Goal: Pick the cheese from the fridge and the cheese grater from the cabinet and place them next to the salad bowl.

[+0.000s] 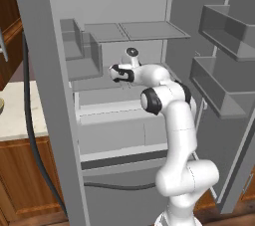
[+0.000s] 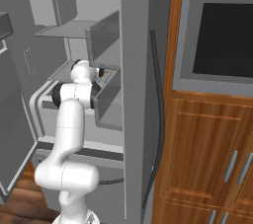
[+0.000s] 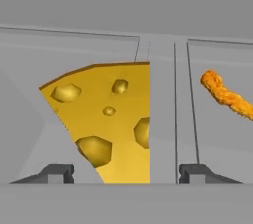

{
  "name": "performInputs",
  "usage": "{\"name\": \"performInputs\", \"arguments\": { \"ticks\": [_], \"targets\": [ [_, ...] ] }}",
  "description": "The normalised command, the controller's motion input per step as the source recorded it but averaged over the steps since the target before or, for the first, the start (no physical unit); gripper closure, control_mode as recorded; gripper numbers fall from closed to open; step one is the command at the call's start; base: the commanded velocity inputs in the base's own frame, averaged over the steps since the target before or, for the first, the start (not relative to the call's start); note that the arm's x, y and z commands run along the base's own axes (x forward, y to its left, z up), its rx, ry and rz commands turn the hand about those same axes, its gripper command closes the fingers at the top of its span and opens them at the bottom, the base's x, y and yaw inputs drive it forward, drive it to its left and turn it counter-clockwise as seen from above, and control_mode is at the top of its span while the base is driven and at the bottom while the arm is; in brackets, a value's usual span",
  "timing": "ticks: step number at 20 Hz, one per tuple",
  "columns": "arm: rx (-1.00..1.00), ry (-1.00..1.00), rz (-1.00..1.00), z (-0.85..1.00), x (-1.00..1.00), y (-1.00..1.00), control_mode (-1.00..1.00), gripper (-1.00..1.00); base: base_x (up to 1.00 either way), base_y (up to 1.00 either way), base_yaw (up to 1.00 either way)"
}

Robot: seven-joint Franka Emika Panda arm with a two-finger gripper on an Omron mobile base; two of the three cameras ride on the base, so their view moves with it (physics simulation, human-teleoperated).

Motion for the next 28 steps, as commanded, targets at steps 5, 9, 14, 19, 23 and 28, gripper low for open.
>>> {"name": "performInputs", "arguments": {
  "ticks": [5,9,14,19,23,28],
  "targets": [
    [0.00,0.00,0.00,-0.33,-0.08,0.05,-1.00,1.00,0.00,0.00,0.00],
    [0.02,0.00,0.00,-0.37,-0.40,0.04,-1.00,1.00,0.00,0.00,0.00],
    [0.04,-0.01,0.01,-0.31,-0.67,0.00,-1.00,1.00,0.00,0.00,0.00],
    [0.04,-0.09,0.00,-0.13,-0.74,0.00,-1.00,1.00,0.00,0.00,0.00],
    [0.06,-0.07,0.00,0.18,-0.62,0.00,-1.00,1.00,0.00,0.00,0.00],
    [0.01,-0.01,0.00,0.41,-0.56,0.00,-1.00,1.00,0.00,0.00,0.00]
  ]
}}
